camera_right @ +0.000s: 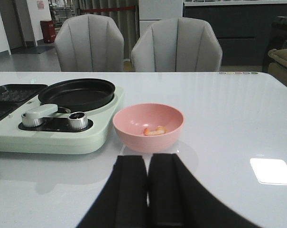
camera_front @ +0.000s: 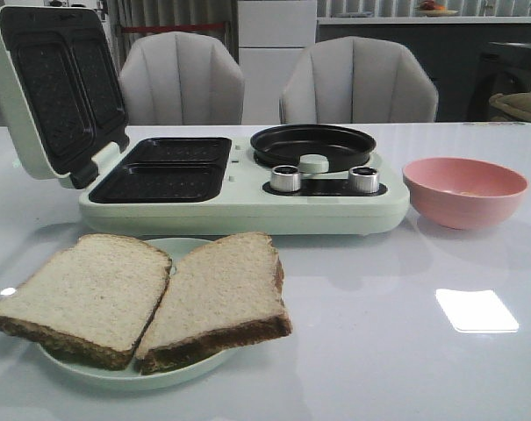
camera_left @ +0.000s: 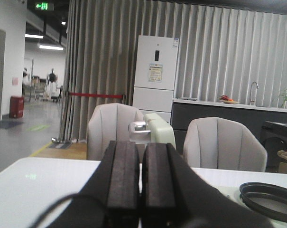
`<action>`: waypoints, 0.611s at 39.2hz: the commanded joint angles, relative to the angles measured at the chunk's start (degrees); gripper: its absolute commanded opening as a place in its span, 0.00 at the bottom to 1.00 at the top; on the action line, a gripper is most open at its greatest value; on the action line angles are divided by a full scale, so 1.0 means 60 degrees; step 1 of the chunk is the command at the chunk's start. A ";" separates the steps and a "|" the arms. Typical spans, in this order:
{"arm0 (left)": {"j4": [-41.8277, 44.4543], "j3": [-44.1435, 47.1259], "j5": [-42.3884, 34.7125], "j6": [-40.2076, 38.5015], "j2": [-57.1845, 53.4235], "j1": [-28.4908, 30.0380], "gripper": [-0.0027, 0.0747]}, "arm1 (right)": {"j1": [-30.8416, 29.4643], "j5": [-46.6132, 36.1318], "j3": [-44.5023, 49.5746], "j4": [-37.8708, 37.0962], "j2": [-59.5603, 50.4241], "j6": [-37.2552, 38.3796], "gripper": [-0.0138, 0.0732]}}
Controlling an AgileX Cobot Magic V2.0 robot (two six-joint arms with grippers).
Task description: Make breakfast with bread and shrimp
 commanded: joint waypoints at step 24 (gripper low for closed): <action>0.0145 -0.2742 0.3937 -0.0011 0.1037 0.0006 0.18 | -0.0027 -0.0707 -0.0170 -0.0066 -0.0207 -0.0049 0.35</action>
